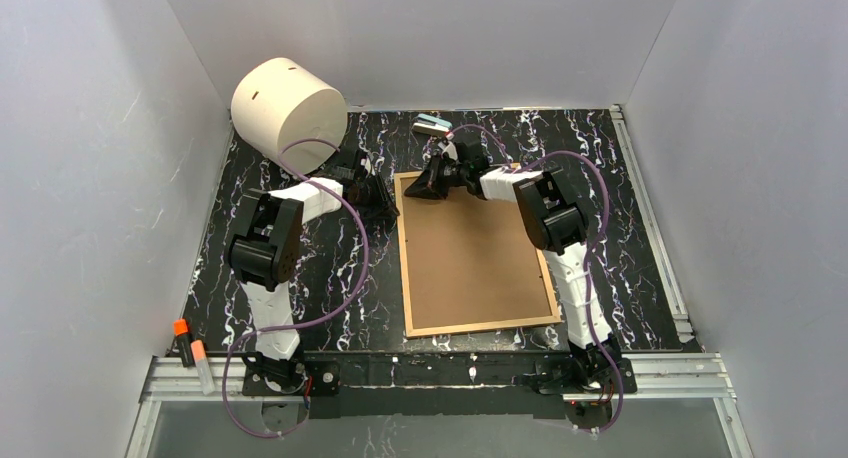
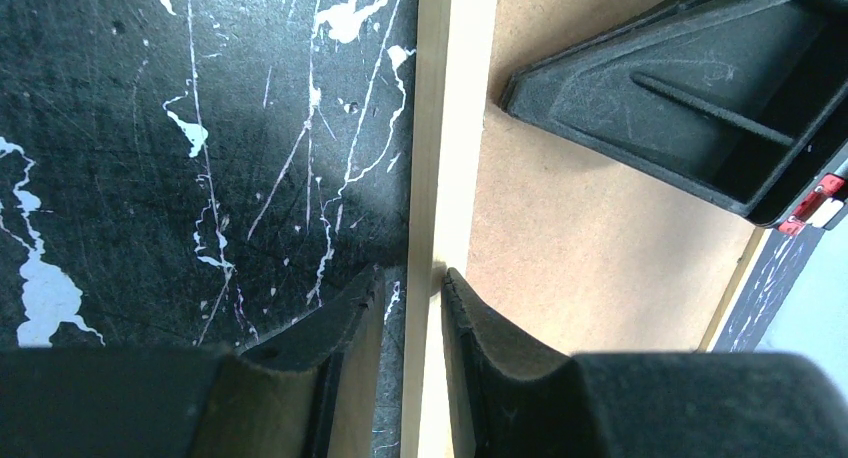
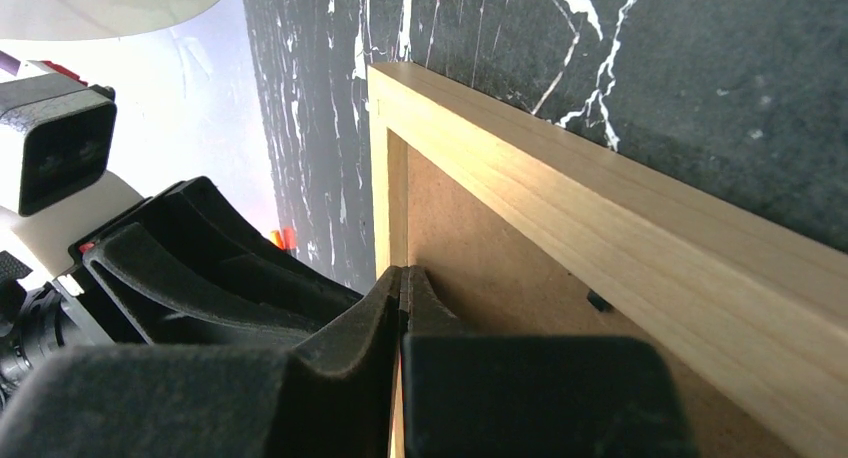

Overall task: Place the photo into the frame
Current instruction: Install the photo frame at the center of the board.

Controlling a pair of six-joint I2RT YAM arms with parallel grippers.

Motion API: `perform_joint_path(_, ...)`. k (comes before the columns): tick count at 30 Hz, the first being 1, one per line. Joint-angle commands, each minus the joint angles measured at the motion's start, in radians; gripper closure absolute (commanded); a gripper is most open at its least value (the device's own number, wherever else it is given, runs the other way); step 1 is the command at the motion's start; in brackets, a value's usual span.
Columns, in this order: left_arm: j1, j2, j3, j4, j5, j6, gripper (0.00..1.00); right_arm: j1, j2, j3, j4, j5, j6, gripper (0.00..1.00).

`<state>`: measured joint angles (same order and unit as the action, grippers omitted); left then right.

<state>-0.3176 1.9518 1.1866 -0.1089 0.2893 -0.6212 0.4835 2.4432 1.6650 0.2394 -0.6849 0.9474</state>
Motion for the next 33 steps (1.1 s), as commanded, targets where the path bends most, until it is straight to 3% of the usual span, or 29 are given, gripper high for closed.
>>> perform_joint_path(1, -0.014, 0.136, -0.082, -0.195, -0.205, 0.064, 0.76, -0.006, -0.011, -0.067, 0.111, -0.024, 0.030, 0.90)
perform_joint_path(5, -0.014, 0.137, -0.081, -0.195, -0.202, 0.064, 0.76, -0.006, -0.017, -0.088, 0.258, -0.074, 0.109, 0.90)
perform_joint_path(11, -0.014, 0.139, -0.084, -0.195, -0.202, 0.064, 0.76, -0.002, 0.006, -0.084, 0.338, -0.111, 0.167, 0.91)
perform_joint_path(21, -0.014, 0.137, -0.088, -0.194, -0.202, 0.064, 0.76, 0.012, 0.030, -0.034, 0.203, -0.073, 0.105, 0.90)
perform_joint_path(33, -0.015, 0.137, -0.093, -0.190, -0.200, 0.066, 0.76, 0.021, 0.057, -0.024, 0.199, -0.078, 0.110, 0.91)
